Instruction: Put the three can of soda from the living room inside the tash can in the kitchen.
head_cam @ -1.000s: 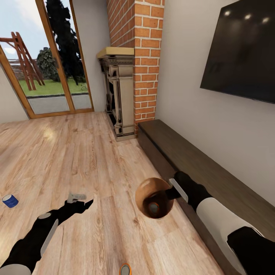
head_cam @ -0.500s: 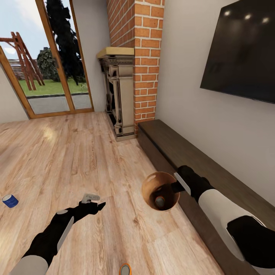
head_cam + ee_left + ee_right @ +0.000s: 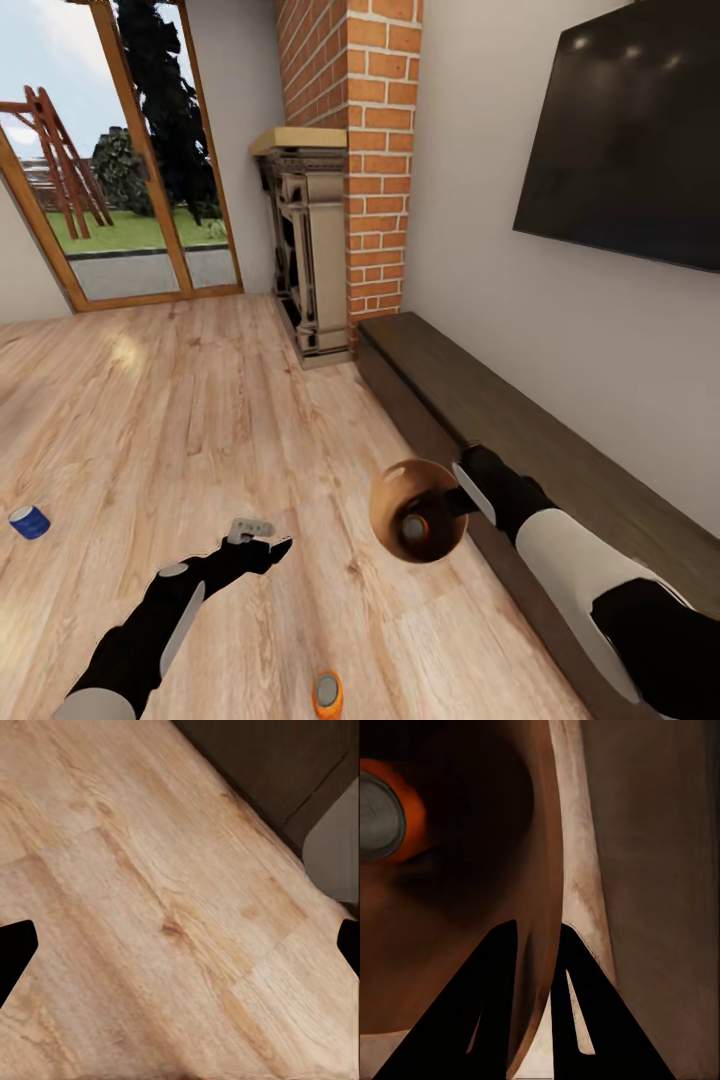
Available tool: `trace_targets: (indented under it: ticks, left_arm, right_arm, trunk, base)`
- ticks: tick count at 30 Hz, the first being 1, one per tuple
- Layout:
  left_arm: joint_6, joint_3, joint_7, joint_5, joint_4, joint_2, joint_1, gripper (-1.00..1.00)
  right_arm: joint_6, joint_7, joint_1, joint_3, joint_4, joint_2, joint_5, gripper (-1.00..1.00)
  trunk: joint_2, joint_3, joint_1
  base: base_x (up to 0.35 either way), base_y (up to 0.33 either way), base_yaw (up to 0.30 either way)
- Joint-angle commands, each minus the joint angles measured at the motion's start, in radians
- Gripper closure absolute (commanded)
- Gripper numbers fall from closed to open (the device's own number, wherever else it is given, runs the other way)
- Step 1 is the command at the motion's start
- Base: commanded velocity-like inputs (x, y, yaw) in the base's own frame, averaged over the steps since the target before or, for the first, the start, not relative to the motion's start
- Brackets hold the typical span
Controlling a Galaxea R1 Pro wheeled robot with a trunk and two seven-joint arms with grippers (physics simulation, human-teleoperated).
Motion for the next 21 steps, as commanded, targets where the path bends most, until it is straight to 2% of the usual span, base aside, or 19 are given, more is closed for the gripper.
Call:
trace_targets:
  ticks: [1, 2, 3, 10, 21]
  left_arm:
    - [-0.006, 0.000, -0.006, 0.000, 0.000, -0.006, 0.006, -1.00]
    - [-0.011, 0.000, -0.011, 0.000, 0.000, -0.011, 0.011, -1.00]
    - [-0.021, 0.000, -0.020, 0.000, 0.000, -0.042, 0.054, -1.00]
    - [-0.021, 0.000, -0.023, 0.001, 0.000, -0.045, 0.057, -1.00]
    - [-0.020, 0.000, -0.024, 0.002, -0.001, -0.046, 0.057, -1.00]
  right_arm:
    - [-0.006, 0.002, 0.006, -0.001, -0.006, 0.000, -0.006, 1.00]
    - [-0.011, 0.002, 0.012, -0.001, -0.011, 0.000, -0.008, 1.00]
    - [-0.163, 0.001, 0.130, -0.001, -0.124, 0.001, -0.093, 1.00]
    - [-0.172, -0.001, 0.135, -0.001, -0.128, 0.001, -0.093, 1.00]
    - [-0.173, -0.001, 0.136, -0.005, -0.127, -0.012, -0.095, 1.00]
  trunk:
    - [0.000, 0.002, 0.000]
    - [0.000, 0.003, 0.000]
    - [0.000, 0.004, 0.000]
    - [0.000, 0.014, 0.000]
    - [0.000, 0.030, 0.000]
  base:
    - [-0.306, 0.052, -0.098]
    - [-0.310, 0.062, -0.101]
    - [-0.313, 0.070, -0.103]
    - [-0.274, 0.137, -0.109]
    - [-0.046, 0.264, -0.138]
